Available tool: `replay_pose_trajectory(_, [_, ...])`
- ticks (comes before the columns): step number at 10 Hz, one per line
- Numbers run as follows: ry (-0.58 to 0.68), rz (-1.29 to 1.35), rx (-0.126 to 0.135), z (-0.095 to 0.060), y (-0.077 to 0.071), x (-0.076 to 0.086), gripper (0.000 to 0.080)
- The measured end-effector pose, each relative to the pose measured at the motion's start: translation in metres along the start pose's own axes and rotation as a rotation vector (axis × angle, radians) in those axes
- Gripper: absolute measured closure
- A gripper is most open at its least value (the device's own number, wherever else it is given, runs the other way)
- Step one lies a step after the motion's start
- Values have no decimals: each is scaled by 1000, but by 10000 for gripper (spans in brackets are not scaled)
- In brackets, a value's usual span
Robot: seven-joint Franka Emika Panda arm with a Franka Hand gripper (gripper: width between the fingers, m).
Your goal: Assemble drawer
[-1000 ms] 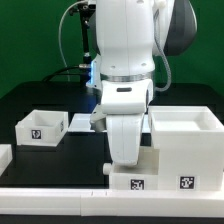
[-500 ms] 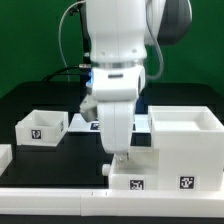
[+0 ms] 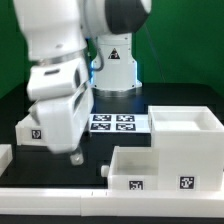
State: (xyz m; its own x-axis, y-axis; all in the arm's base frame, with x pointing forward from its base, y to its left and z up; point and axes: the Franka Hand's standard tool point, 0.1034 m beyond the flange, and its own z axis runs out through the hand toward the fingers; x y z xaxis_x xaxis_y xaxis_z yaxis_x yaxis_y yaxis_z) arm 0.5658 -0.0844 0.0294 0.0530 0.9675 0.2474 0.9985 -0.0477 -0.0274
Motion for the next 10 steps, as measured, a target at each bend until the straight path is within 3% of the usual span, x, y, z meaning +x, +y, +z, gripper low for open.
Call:
replay_pose_trajectory(2, [61, 22, -10, 5, 11, 0, 150])
replay_pose_trajectory(4, [75, 44, -25, 8, 15, 25, 150])
replay_pose_trajectory(7, [75, 20, -45, 31, -2, 51, 150])
replay_pose_trajectory(8, [64, 22, -70, 34, -3, 50, 150])
replay_pose_trajectory(10, [63, 25, -68, 35, -4, 49, 150])
